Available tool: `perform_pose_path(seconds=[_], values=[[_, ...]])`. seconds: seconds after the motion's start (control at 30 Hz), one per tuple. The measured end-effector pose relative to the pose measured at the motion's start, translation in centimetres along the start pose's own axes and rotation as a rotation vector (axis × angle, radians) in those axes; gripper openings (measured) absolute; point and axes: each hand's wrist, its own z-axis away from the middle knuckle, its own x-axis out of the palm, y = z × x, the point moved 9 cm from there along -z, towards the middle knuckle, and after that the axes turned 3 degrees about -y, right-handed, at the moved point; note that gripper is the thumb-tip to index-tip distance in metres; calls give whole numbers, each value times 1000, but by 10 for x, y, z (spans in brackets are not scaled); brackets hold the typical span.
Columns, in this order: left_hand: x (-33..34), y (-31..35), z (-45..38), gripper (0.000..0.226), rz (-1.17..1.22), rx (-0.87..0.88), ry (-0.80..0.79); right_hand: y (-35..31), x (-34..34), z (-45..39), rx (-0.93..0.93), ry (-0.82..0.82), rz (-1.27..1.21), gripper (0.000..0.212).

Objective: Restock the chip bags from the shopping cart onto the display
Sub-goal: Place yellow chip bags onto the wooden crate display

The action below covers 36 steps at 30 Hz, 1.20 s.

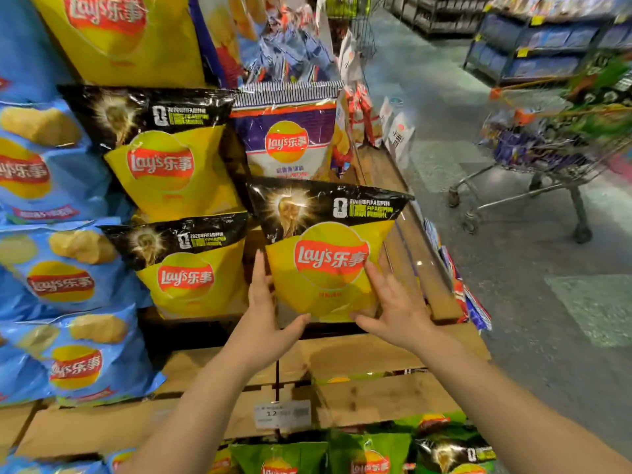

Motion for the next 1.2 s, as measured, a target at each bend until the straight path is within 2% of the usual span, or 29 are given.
perform_pose_path(seconds=[0.07,0.17,0.3,0.4,0.47,0.53,0.57,0.63,0.7,0.77,0.83,0.9,0.97,1.07,1.2], values=[[3,-18,-17,121,-7,-53,8,9,10,-12,-87,55,3,110],[5,-33,-36,120,-38,-78,12,21,33,-31,-117,34,62,104],[8,-51,-59,114,-43,-105,24,42,65,-47,-92,1,119,118],[17,-66,-72,113,-8,-166,17,59,86,-56,-14,-105,147,132],[24,-74,-78,112,3,-203,8,67,94,-59,79,-184,170,125],[29,-76,-82,112,-67,-195,-2,80,104,-54,199,-320,201,103],[32,-75,-83,111,-101,-188,-10,86,106,-50,249,-356,213,93],[36,-74,-84,108,-111,-185,-4,86,103,-46,291,-370,227,88],[32,-70,-80,103,-129,-190,59,81,97,-44,293,-348,221,86],[18,-69,-68,90,-181,-159,188,78,94,-38,294,-335,248,79],[12,-72,-51,69,-291,-28,212,74,93,-33,305,-291,254,80],[29,-84,-37,56,-501,183,-8,71,94,-28,333,-266,267,85],[43,-112,-27,52,-713,314,-244,69,96,-27,376,-246,269,87],[40,-129,-30,53,-767,356,-338,58,94,-29,358,-81,276,89],[44,-129,-32,52,-753,432,-386,43,83,-18,233,299,266,63]])
